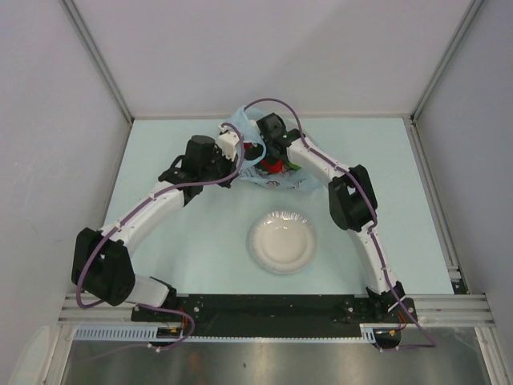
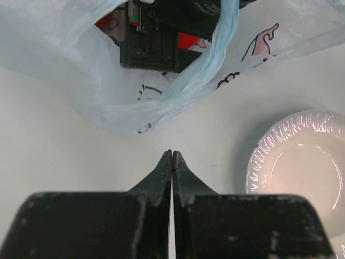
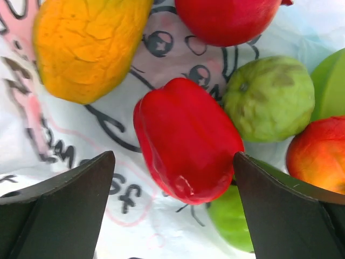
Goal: Take the fake fruits out of the plastic bag
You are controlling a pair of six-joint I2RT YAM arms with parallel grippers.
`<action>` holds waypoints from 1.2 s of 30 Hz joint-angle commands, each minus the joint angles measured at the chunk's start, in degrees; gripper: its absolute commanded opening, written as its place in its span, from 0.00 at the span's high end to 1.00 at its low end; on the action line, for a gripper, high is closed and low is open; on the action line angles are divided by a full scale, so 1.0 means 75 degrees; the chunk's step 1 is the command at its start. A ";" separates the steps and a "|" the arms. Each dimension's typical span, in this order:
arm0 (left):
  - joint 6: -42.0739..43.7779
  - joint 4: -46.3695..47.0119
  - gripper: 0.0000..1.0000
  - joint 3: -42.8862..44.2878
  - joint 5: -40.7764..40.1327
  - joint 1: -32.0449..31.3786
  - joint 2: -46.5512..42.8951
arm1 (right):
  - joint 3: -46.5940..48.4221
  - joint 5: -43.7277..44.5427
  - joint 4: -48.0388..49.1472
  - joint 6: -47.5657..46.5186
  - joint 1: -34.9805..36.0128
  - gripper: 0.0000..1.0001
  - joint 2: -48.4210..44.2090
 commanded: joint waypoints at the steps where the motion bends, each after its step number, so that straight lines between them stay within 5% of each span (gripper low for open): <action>1: -0.0010 0.0075 1.00 0.0183 0.0179 0.0013 -0.0238 | 0.0356 -0.0303 -0.0246 -0.0584 -0.0173 0.02 0.0295; 9: -0.0104 -0.0077 0.95 0.0558 0.0682 0.0013 -0.0225 | 0.0554 -0.0173 -0.0023 -0.0725 -0.0092 0.04 0.0706; 14: 0.0060 -0.0229 0.56 0.0617 0.1351 0.0013 -0.0425 | 0.0649 0.0318 0.0059 -0.0667 -0.0068 0.25 0.0672; 16: 0.0118 -0.0241 0.49 0.0582 0.1363 0.0013 -0.0518 | 0.0614 0.0249 -0.0011 -0.0597 -0.0091 0.38 0.0554; 21: 0.0177 -0.0171 0.47 0.0523 0.1304 0.0013 -0.0542 | 0.0379 -0.0021 -0.0152 -0.0491 -0.0103 0.47 0.0109; 36: 0.0072 -0.0054 0.45 0.0488 0.1468 0.0013 -0.0519 | -0.0886 0.1232 0.0328 -0.0186 -0.0232 0.16 -0.1216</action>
